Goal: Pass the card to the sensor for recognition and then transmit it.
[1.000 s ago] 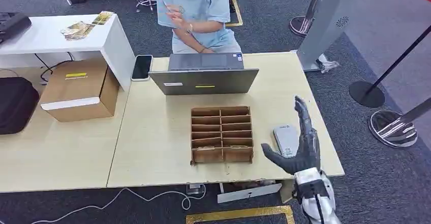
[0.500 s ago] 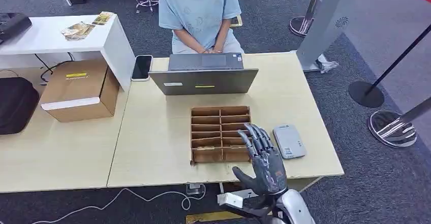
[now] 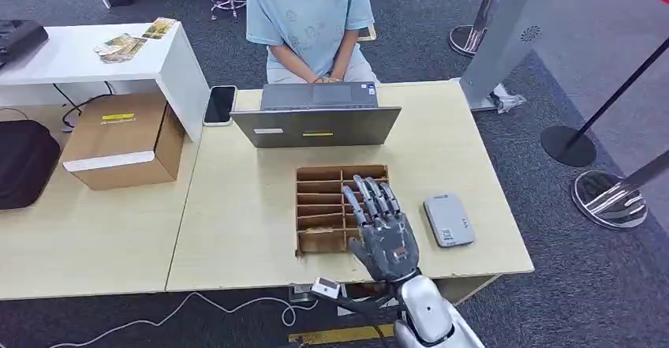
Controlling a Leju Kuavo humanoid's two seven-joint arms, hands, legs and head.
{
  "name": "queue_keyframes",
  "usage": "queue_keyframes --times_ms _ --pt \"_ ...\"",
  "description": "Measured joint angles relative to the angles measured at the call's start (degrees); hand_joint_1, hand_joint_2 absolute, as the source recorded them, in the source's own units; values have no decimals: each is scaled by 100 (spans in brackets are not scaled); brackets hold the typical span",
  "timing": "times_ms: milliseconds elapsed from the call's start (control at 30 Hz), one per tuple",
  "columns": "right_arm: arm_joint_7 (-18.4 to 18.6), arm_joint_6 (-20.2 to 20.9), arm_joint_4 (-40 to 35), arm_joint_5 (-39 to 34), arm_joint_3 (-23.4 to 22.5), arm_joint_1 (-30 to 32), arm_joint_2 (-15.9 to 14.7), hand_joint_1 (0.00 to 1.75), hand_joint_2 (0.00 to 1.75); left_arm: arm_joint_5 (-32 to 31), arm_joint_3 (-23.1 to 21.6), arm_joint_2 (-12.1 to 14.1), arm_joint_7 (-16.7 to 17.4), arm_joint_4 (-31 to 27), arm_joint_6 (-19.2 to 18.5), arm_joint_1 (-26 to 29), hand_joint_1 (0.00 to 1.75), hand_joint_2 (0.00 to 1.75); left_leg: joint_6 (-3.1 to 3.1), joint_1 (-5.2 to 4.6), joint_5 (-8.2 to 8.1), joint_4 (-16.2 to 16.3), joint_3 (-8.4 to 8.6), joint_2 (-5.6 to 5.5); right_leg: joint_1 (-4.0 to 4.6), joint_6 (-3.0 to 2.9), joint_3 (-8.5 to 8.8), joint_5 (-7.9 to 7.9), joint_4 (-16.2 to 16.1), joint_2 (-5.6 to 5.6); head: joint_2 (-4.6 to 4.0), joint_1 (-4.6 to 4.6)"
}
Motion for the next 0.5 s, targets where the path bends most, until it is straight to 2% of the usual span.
queue_keyframes --times_ms 333,500 --pt "79 184 35 100 0 -48 48 0 175 -125 -31 -2 -31 0 0 -9 0 0 0 0 0 0 0 0 0 0 0 0 0 0 0 0" --pt "214 457 9 103 -2 -55 48 0 175 -118 -35 -2 -11 0 -2 -11 0 0 0 0 0 0 1 0 0 0 0 0 0 0 0 2"
